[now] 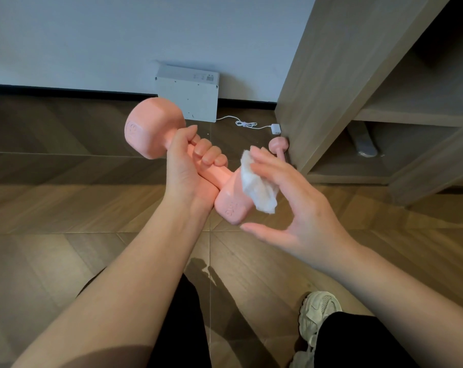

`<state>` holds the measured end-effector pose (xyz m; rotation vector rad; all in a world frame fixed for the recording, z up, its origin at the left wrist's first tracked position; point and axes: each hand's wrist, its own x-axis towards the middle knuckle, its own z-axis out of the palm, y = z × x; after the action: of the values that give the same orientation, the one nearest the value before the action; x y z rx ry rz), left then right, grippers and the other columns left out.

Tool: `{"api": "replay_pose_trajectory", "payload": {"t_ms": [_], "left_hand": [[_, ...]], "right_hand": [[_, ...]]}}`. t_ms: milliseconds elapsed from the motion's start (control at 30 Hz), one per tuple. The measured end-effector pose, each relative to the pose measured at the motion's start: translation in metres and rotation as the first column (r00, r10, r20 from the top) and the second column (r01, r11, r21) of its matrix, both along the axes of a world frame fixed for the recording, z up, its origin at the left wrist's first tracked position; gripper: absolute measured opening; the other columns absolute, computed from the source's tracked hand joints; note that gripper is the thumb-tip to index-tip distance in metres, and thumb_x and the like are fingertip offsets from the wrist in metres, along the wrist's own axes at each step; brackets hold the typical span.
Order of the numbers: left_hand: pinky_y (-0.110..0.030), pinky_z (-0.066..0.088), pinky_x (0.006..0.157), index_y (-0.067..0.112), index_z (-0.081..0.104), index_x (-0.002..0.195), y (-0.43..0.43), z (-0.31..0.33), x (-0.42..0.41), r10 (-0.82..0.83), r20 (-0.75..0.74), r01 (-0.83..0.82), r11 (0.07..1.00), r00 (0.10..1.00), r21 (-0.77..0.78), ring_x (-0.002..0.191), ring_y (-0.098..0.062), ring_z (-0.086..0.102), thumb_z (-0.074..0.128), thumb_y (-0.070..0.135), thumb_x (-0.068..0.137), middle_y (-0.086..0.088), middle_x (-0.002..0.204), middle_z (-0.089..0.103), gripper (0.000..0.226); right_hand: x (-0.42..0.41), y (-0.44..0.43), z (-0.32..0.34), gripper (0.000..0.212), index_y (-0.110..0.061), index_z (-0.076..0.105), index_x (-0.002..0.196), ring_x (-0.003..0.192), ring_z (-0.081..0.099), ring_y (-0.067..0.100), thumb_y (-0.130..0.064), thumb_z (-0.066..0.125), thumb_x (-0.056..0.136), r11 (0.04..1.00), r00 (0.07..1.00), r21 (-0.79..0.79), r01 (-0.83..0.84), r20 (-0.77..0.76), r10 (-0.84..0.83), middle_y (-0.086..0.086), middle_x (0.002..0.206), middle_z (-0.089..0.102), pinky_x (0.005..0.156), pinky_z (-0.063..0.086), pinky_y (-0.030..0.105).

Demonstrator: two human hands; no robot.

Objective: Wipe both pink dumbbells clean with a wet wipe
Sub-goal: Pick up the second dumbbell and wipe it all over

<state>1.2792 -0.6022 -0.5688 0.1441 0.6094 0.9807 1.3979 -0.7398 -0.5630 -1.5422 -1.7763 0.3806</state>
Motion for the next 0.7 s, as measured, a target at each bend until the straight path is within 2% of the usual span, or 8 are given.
{"api": "replay_pose_trajectory", "payload": {"t_ms": [100,200,267,333,367,500,633,700], "left_hand": [[-0.021,0.029,0.044,0.019,0.036,0.062,-0.001,-0.001,0.001,-0.003,-0.027,0.003,1.0,1.0,0.005,0.041,-0.009,0.026,0.055,0.018,0.089,0.008,0.049,0.027,0.033],[-0.021,0.03,0.044,0.019,0.037,0.065,-0.003,0.0,0.0,0.002,-0.07,0.0,1.0,0.998,0.03,0.041,-0.009,0.027,0.056,0.018,0.089,0.007,0.049,0.028,0.031],[-0.02,0.031,0.044,0.019,0.038,0.066,-0.003,0.001,0.0,0.009,-0.073,-0.007,1.0,0.997,0.029,0.04,-0.008,0.027,0.056,0.017,0.09,0.007,0.049,0.029,0.03],[-0.02,0.031,0.044,0.019,0.04,0.066,-0.004,0.002,-0.001,0.018,-0.076,-0.017,1.0,0.997,0.019,0.041,-0.008,0.027,0.056,0.017,0.09,0.007,0.051,0.03,0.029],[-0.02,0.032,0.044,0.018,0.04,0.066,-0.004,0.002,-0.002,0.02,-0.083,-0.019,1.0,0.996,0.014,0.042,-0.008,0.028,0.057,0.017,0.09,0.006,0.051,0.03,0.029],[-0.02,0.032,0.046,0.018,0.039,0.067,-0.004,0.002,-0.003,0.012,-0.089,-0.014,1.0,0.996,-0.022,0.044,-0.009,0.028,0.058,0.019,0.09,0.006,0.054,0.03,0.029],[-0.02,0.031,0.044,0.02,0.037,0.066,-0.002,0.0,-0.003,0.015,-0.044,-0.018,0.997,0.999,-0.075,0.042,-0.008,0.025,0.056,0.017,0.09,0.007,0.053,0.028,0.031],[-0.02,0.031,0.043,0.019,0.037,0.066,-0.003,0.0,-0.003,0.019,-0.065,-0.024,0.997,0.998,-0.074,0.041,-0.009,0.026,0.056,0.017,0.09,0.007,0.052,0.028,0.03]], "right_hand": [[0.002,0.001,-0.003,0.074,-0.013,0.045,0.141,0.141,0.037,0.01,-0.039,0.075,0.079,0.999,0.986,0.041,0.016,0.166,-0.022,-0.002,0.148,0.044,0.115,0.033,0.048],[0.0,0.002,-0.004,0.07,-0.006,0.058,0.129,0.138,0.041,0.018,-0.047,0.074,0.075,0.99,0.938,0.098,0.098,0.323,-0.125,0.005,0.145,0.049,0.115,0.031,0.049],[-0.004,0.002,-0.004,0.07,-0.003,0.058,0.125,0.138,0.037,0.011,-0.048,0.073,0.073,0.99,0.939,0.058,0.126,0.314,-0.138,0.006,0.144,0.048,0.119,0.026,0.03],[-0.005,0.001,-0.001,0.074,-0.007,0.051,0.132,0.125,0.039,-0.005,-0.047,0.073,0.073,0.991,0.97,-0.043,0.127,0.216,-0.114,0.001,0.135,0.054,0.106,0.024,0.003],[-0.006,0.001,-0.001,0.079,-0.011,0.046,0.137,0.125,0.036,-0.009,-0.047,0.074,0.073,0.991,0.98,-0.082,0.107,0.178,-0.091,-0.003,0.135,0.053,0.101,0.022,-0.002],[-0.008,0.004,-0.005,0.092,-0.008,0.037,0.147,0.146,0.011,-0.005,-0.043,0.078,0.071,0.997,0.985,-0.053,0.056,0.167,-0.047,-0.005,0.157,0.026,0.113,0.011,0.007],[-0.012,0.007,-0.007,0.087,-0.002,0.045,0.141,0.143,0.035,0.017,-0.031,0.085,0.069,0.996,0.966,0.088,0.025,0.253,-0.047,0.009,0.15,0.043,0.119,0.027,0.03],[-0.011,0.008,-0.009,0.086,-0.006,0.048,0.14,0.138,0.04,0.01,-0.035,0.085,0.068,0.998,0.969,0.032,0.061,0.238,-0.067,0.003,0.145,0.048,0.116,0.027,0.022]]}}
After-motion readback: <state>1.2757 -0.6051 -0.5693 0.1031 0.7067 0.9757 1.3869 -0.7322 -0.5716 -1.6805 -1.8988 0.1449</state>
